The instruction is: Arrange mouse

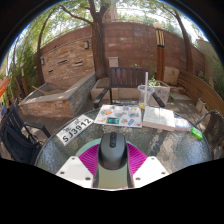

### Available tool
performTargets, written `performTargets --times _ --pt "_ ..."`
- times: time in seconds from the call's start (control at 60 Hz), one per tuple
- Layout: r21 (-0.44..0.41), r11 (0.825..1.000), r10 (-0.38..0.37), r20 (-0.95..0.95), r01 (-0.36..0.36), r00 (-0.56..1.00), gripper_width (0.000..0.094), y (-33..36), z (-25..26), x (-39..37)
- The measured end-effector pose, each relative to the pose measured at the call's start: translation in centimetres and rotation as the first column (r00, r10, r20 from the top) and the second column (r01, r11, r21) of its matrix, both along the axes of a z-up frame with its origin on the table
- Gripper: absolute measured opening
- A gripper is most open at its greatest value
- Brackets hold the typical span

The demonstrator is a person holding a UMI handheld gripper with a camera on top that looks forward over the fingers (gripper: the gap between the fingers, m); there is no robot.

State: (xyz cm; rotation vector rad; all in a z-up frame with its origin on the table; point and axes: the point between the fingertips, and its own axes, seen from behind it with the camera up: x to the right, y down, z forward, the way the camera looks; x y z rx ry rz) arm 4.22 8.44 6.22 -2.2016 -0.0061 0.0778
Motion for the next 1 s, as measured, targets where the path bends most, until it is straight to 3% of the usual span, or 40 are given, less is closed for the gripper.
performTargets --times 0.083,0.217,0.25,0.3,0.317,0.35,0.433,0.65,1.0 --pt "-0.076 0.997 0.013 0.034 -0.011 0.999 0.0408 -0.5 -5.8 -1.0" --pt "-0.139 0.99 0.007 0.047 0.0 0.999 0.0558 -1.3 -7.8 -1.8" --pt "-0.128 0.992 0.0 0.066 0.009 0.998 0.0639 -1.3 -6.8 -1.3" --pt "-0.097 0.995 0.004 0.09 0.005 0.996 0.0854 -1.8 -4.3 -1.5" --pt "-0.095 0.995 0.008 0.094 0.001 0.996 0.0877 -2.2 -3.8 -1.6" --pt "-0.083 0.997 0.007 0.106 0.002 0.994 0.0832 -2.9 -2.2 -1.8" --pt "-0.061 0.998 -0.009 0.122 0.016 0.992 0.0872 -4.9 2.4 -2.0" --pt "-0.043 0.997 -0.049 0.146 0.056 0.988 0.0851 -12.0 11.3 -3.3" --pt "-0.056 0.994 -0.082 0.116 0.089 0.99 0.0851 -18.9 14.4 -4.6"
